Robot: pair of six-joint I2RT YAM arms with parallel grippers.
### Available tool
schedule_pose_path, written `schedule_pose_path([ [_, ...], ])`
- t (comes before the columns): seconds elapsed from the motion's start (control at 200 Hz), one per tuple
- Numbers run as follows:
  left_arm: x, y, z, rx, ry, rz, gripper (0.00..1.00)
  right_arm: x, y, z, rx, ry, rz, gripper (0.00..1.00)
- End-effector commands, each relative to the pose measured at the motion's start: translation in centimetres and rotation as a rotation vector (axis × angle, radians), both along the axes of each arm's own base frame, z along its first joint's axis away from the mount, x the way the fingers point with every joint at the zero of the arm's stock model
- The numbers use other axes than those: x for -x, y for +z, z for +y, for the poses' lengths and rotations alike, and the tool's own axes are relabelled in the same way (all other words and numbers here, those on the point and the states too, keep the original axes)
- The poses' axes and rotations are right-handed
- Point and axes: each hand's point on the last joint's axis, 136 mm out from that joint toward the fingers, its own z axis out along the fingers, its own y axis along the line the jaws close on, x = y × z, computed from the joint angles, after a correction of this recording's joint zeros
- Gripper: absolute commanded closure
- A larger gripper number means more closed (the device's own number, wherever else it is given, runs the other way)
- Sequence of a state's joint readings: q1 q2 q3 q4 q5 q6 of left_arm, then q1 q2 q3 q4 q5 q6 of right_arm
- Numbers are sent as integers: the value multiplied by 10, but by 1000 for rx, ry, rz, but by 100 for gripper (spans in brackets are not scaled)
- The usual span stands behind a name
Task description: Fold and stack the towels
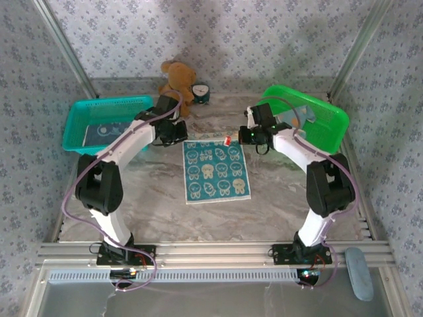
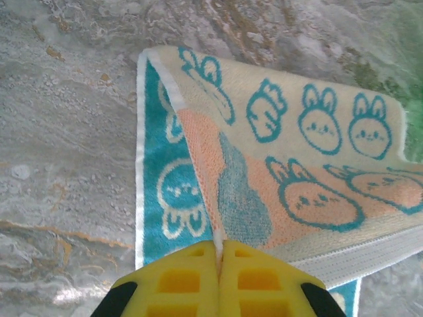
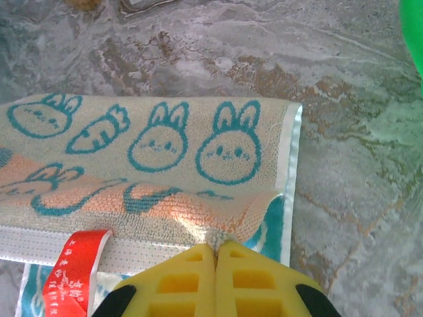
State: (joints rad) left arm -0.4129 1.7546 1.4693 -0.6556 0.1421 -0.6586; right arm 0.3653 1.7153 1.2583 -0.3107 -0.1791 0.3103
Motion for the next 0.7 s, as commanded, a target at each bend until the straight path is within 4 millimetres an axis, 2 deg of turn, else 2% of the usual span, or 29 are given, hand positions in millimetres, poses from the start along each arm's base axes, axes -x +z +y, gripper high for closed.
schedule_pose_path([
  [0.0, 12, 17, 6, 18, 46, -43, 100, 13, 22, -6, -8, -28, -50, 100],
  [0.01, 14, 17, 6, 20, 46, -42, 100, 14, 24, -6, -10, -27, -54, 100],
  [0.02, 16, 17, 6, 22, 50, -40, 100, 20, 15, -8, -1, -27, -34, 100],
  [0.04, 19, 17, 5, 24, 50, -40, 100, 26, 11, -9, 3, -27, -24, 100],
  [0.14, 38, 12, 4, 21, 54, -26, 100, 45, 6, -12, 13, -24, -8, 100],
  [0.395, 85, 5, 1, 32, 67, 0, 100, 85, 3, -16, 21, -18, 17, 99],
  [0.505, 100, 2, 1, 26, 68, 4, 100, 103, 1, -17, 23, -18, 29, 99],
  [0.695, 122, -16, -3, 26, 72, 34, 100, 129, -9, -19, 15, -19, 59, 98],
])
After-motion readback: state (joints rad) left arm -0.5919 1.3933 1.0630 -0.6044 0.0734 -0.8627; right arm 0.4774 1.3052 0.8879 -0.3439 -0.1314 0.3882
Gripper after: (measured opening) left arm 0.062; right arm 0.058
